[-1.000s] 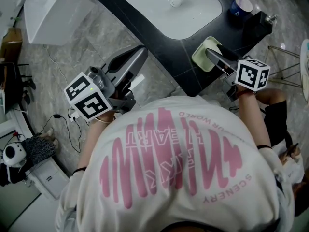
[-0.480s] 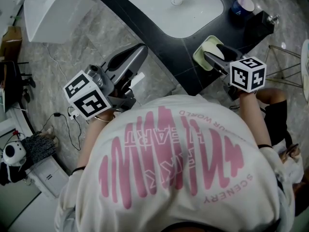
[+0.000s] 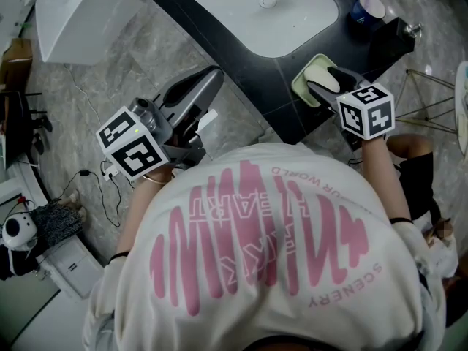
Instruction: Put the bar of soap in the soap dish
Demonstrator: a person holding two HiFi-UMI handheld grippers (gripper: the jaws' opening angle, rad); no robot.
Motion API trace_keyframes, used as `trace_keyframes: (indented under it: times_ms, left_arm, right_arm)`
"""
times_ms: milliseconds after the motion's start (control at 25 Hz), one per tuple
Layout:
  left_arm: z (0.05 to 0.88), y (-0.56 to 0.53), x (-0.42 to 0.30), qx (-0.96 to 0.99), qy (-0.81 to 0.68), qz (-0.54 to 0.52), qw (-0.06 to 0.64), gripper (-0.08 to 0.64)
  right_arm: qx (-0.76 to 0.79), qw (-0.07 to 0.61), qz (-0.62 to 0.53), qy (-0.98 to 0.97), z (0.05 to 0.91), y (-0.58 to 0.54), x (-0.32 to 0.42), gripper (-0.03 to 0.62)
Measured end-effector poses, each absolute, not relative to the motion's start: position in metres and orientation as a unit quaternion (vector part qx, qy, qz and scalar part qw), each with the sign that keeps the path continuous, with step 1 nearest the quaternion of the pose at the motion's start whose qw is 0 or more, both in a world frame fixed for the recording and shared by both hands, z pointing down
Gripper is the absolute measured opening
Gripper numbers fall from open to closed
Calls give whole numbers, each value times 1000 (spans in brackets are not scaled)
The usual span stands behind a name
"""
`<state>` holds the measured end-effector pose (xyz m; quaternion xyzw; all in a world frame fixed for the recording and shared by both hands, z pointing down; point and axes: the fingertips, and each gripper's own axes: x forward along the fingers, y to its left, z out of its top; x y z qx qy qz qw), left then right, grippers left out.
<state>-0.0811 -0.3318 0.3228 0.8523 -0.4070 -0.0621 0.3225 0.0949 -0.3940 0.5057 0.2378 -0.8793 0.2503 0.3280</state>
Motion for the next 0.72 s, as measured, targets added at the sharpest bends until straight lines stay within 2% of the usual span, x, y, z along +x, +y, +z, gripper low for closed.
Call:
trace_keyframes:
  times_ms: [720]
  left_arm:
    - [323, -334, -87, 849, -411, -67, 325, 9]
  right_arm:
    - [225, 381, 165, -881, 510, -395, 87, 296]
